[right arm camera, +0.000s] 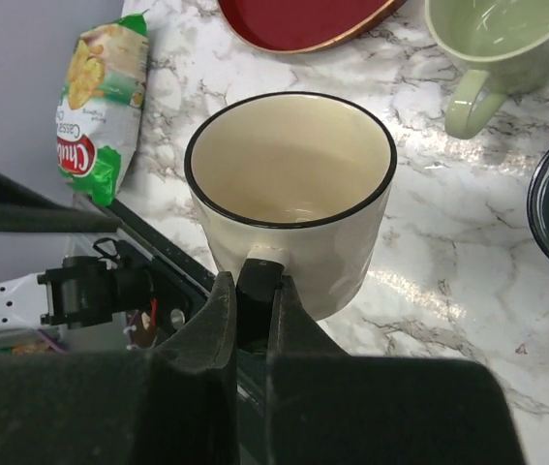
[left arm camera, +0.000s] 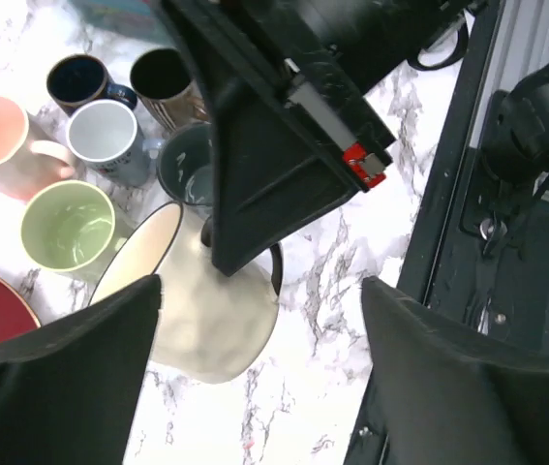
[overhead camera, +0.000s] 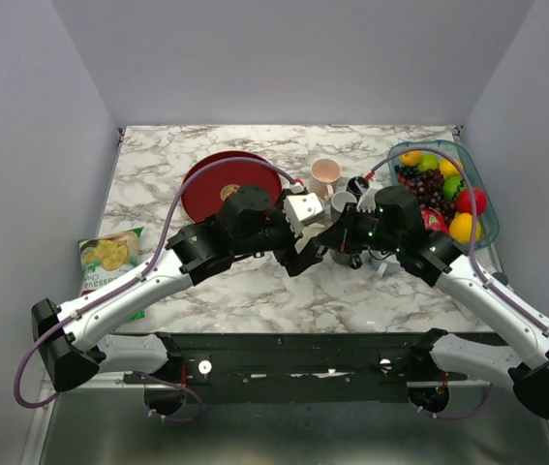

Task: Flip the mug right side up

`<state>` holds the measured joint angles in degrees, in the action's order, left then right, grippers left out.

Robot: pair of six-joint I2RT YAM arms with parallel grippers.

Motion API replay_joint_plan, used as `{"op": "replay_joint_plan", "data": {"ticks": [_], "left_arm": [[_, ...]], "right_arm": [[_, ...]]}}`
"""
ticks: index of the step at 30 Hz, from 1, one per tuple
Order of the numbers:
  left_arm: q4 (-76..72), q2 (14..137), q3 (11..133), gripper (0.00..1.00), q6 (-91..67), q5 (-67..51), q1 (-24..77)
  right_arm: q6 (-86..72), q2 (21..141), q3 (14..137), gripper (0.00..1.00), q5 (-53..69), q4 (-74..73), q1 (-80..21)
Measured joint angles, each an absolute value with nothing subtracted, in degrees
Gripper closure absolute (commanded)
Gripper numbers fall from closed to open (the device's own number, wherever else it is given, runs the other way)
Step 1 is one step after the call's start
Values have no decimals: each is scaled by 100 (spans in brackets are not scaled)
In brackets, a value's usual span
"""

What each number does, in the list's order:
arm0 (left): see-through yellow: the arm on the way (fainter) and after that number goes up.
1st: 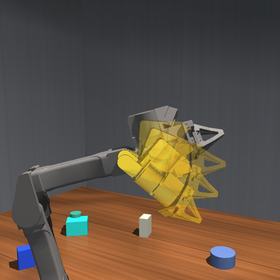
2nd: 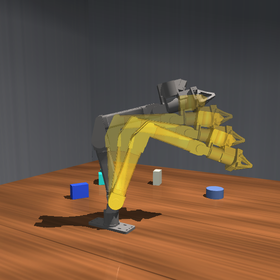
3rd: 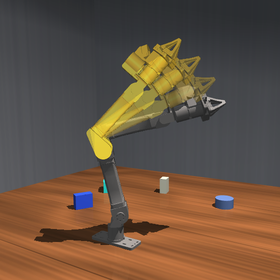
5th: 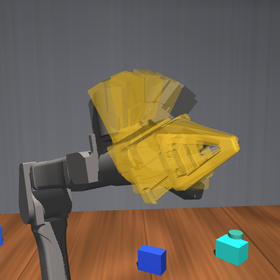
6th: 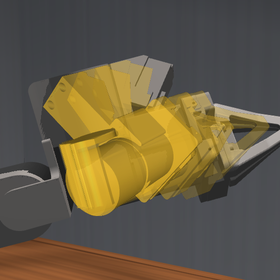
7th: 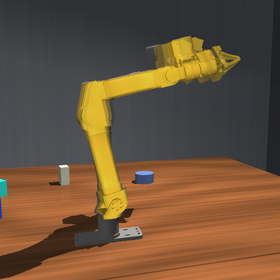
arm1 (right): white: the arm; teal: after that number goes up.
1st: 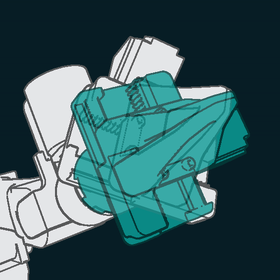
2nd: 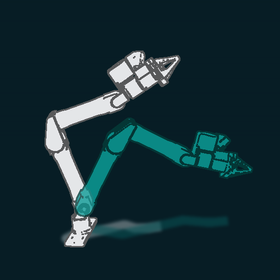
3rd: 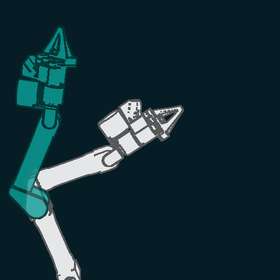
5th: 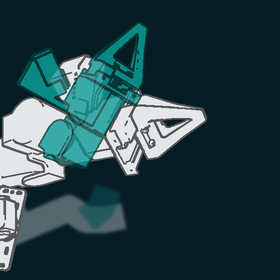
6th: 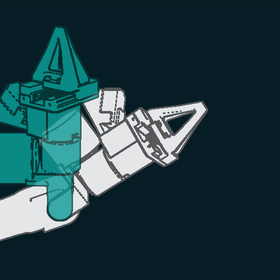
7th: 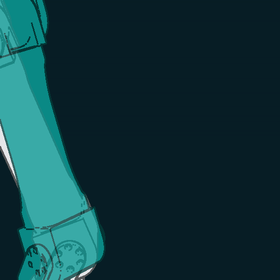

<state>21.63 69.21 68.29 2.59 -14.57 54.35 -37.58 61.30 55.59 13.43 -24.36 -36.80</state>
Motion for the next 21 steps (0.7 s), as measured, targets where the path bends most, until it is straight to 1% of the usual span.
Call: {"op": "replay_joint_plan", "data": {"ticks": [4, 10, 14, 21], "left_arm": [[2112, 6667, 6709, 1, 163, -1439, 5395], [2106, 6066, 6696, 1, -209, -1212, 5201], [2099, 5861, 6897, 1, -639, -902, 5028], [2248, 6099, 7483, 1, -1389, -320, 4641]], "right_arm": [[-3527, 5758, 5063, 99, 1155, -1903, -3682], [-3013, 5148, 3780, 99, 624, -613, -3889], [-2563, 5179, 3299, 99, 95, -73, -4462], [-1935, 5763, 3162, 99, -642, 1013, -5183]]}}
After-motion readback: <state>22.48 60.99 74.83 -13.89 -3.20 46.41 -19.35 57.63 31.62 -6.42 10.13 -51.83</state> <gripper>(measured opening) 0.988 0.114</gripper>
